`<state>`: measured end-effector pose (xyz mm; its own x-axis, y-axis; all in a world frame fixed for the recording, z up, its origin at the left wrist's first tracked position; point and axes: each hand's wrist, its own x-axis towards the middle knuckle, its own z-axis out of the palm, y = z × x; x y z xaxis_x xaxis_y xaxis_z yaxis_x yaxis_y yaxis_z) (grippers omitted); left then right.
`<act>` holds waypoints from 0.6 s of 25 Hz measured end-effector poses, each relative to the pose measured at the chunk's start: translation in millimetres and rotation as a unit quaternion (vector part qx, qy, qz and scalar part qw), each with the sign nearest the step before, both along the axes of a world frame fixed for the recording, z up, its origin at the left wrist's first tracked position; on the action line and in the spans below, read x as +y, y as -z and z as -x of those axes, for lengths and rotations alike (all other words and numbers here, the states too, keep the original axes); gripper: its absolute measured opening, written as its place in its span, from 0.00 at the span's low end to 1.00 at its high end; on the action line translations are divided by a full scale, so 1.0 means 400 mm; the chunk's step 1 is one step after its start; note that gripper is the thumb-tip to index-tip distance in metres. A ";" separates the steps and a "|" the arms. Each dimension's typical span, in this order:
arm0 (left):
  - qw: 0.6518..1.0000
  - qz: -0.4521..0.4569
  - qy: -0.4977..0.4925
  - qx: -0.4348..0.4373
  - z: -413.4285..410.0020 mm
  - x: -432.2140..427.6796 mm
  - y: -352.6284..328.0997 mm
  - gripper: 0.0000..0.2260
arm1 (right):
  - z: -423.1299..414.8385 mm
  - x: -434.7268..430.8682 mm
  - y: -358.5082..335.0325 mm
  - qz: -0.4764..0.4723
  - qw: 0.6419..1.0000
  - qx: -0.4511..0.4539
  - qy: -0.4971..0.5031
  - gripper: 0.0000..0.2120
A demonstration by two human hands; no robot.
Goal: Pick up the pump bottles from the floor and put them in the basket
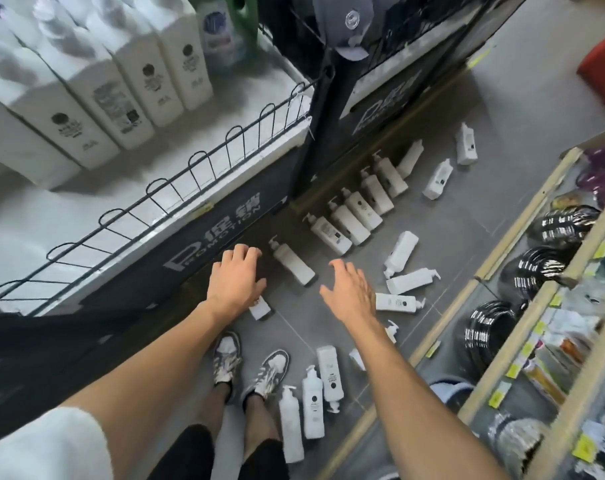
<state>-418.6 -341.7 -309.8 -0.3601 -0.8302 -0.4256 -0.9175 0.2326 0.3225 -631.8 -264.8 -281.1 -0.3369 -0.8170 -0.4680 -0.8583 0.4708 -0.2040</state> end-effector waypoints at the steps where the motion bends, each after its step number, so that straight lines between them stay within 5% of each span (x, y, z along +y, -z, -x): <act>1: 1.000 -0.005 -0.003 -0.001 0.006 -0.016 0.034 0.25 | 0.005 -0.015 0.033 0.000 1.000 0.002 0.007 0.24; 9: 0.998 -0.050 -0.008 -0.029 0.028 -0.025 0.365 0.26 | 0.028 -0.084 0.366 -0.009 0.998 -0.018 0.055 0.24; 15: 0.932 -0.186 -0.304 0.063 0.035 -0.052 0.692 0.29 | 0.051 -0.123 0.667 -0.027 0.997 -0.022 0.066 0.24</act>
